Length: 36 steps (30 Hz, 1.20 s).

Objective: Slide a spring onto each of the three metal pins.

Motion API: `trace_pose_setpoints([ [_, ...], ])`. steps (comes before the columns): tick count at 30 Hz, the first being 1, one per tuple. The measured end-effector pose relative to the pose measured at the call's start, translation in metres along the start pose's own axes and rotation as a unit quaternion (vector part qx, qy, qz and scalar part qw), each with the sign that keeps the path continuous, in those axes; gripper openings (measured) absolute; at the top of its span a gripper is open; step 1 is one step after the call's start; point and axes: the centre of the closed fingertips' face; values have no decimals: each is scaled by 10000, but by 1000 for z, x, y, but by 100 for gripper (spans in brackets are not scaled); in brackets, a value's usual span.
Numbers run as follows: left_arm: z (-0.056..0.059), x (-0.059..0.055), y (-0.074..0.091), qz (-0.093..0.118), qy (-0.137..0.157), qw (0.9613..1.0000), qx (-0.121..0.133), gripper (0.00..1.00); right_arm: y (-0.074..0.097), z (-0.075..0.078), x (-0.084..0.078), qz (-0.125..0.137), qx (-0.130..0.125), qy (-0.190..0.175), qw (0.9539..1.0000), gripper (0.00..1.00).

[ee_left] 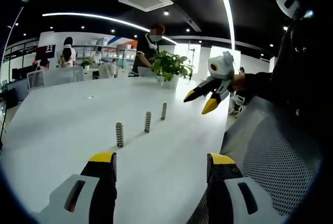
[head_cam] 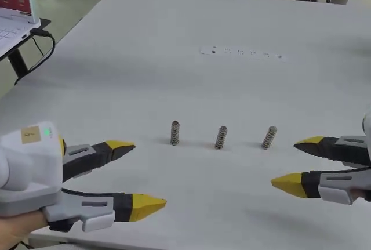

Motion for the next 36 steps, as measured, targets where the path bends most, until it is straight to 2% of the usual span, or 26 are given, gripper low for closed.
trace_pose_setpoints([
  [4,-1,-2,-1,-18,36,10000,12,67,3,3,-3,177,-25,-51,9998,61],
  [10,-1,-3,-1,-1,96,10000,19,68,7,4,-8,499,-8,189,9986,62],
  [13,-1,-3,-1,-10,113,9999,20,69,9,5,-9,619,-12,178,9979,67],
  [20,-4,-7,1,-38,155,9998,70,70,8,7,-15,700,-58,64,9975,71],
  [25,-8,-9,2,-7,224,9996,174,70,7,4,-19,893,-92,-92,9959,75],
  [36,-7,-12,2,-83,243,9995,208,71,8,-2,-27,979,-71,-265,9948,81],
])
Point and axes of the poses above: the centre of the closed fingertips' face, and the gripper's own axes: y roughly backward along the fingers, z roughly to its right, x roughly out of its top, and after that the axes turned 7 degrees about -y, right-handed
